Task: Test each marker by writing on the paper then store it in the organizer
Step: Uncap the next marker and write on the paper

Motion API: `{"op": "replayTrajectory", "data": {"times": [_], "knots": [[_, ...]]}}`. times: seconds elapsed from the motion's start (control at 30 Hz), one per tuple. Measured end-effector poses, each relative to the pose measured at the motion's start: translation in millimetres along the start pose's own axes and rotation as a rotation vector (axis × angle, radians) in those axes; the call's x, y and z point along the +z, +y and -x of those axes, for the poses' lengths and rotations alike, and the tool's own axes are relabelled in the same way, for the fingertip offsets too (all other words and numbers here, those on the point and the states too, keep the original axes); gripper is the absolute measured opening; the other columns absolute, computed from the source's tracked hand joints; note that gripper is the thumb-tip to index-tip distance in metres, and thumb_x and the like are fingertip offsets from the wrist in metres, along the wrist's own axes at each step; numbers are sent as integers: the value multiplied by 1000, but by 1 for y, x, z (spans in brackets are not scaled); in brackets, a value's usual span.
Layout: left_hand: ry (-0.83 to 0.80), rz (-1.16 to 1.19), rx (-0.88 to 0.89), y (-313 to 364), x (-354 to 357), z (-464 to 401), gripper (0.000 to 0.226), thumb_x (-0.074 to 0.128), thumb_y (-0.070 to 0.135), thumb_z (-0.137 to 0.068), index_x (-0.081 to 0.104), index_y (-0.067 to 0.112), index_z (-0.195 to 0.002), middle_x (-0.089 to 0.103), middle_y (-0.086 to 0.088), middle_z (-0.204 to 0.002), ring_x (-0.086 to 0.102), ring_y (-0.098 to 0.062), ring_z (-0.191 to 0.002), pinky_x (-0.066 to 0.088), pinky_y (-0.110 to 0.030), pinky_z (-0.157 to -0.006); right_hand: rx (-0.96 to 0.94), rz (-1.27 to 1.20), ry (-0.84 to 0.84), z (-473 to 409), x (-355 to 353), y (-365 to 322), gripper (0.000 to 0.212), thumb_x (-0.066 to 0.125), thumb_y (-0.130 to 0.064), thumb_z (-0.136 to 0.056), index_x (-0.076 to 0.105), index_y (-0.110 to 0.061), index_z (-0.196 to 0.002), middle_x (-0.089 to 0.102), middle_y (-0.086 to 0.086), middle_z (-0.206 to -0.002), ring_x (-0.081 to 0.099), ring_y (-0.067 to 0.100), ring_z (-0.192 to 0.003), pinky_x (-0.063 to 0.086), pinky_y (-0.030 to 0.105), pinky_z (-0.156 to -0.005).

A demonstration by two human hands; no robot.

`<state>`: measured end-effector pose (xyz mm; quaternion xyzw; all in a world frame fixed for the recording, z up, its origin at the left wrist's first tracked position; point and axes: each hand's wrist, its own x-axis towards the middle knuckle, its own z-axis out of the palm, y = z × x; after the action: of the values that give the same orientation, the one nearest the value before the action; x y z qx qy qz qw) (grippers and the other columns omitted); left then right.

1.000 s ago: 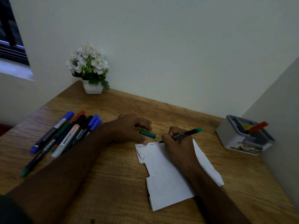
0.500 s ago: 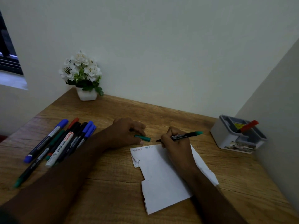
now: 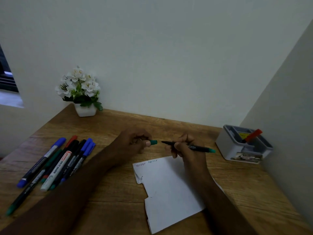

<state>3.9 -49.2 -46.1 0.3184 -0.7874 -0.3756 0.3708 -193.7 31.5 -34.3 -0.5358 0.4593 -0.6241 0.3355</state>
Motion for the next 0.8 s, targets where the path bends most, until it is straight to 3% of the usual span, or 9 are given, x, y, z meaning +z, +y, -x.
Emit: {"op": "replayTrajectory", "data": {"times": [0.13, 0.27, 0.37, 0.47, 0.57, 0.67, 0.8], "knots": [[0, 43, 13, 1, 2, 0, 12, 64, 5, -91, 70, 10, -99, 68, -10, -85, 66, -26, -74, 57, -37, -67, -26, 3, -17, 0, 1, 2, 12, 57, -1, -82, 58, -4, -71, 68, 19, -67, 54, 16, -51, 47, 22, -55], [-15, 56, 22, 4, 3, 0, 12, 64, 5, -91, 71, 9, -100, 68, -9, -86, 66, -25, -74, 56, -31, -66, -26, 26, -37, 0, 2, 5, 12, 59, 3, -84, 60, 1, -72, 69, 16, -66, 54, 16, -53, 46, 23, -54], [-38, 58, 64, 9, 5, 1, 10, 63, 2, -91, 70, 3, -97, 66, -8, -74, 61, -12, -63, 48, -19, -59, -18, 26, -53, 0, 2, 6, 12, 58, 10, -86, 59, 3, -76, 69, 19, -68, 56, 16, -53, 47, 22, -53], [-44, 94, 62, 12, 5, 1, 8, 65, 1, -89, 71, 0, -94, 64, -5, -66, 56, -5, -57, 44, -15, -55, -7, 2, -58, -1, 0, 6, 9, 61, 8, -86, 57, 5, -79, 69, 23, -71, 56, 19, -53, 48, 22, -55], [-44, 126, 53, 13, 4, 1, 11, 71, 2, -83, 73, 2, -94, 65, 0, -64, 57, -8, -55, 46, -17, -53, 12, 18, -64, -2, -1, 8, 16, 70, 0, -86, 63, -5, -73, 67, 12, -66, 56, 17, -55, 46, 23, -57], [-62, 170, 48, 15, 6, 2, 9, 71, 4, -84, 74, 2, -92, 67, -10, -66, 59, -16, -55, 47, -20, -53, 38, 49, -82, -1, 0, 8, 25, 76, -10, -83, 63, -20, -64, 64, -2, -64, 59, 7, -61, 45, 18, -60], [-57, 249, -19, 13, 8, 3, 4, 70, 4, -85, 74, 3, -86, 67, -15, -65, 59, -21, -55, 50, -26, -52, 57, 36, -103, -1, 0, 8, 24, 75, -14, -84, 61, -18, -65, 62, -2, -63, 57, 6, -61, 44, 19, -60]]}}
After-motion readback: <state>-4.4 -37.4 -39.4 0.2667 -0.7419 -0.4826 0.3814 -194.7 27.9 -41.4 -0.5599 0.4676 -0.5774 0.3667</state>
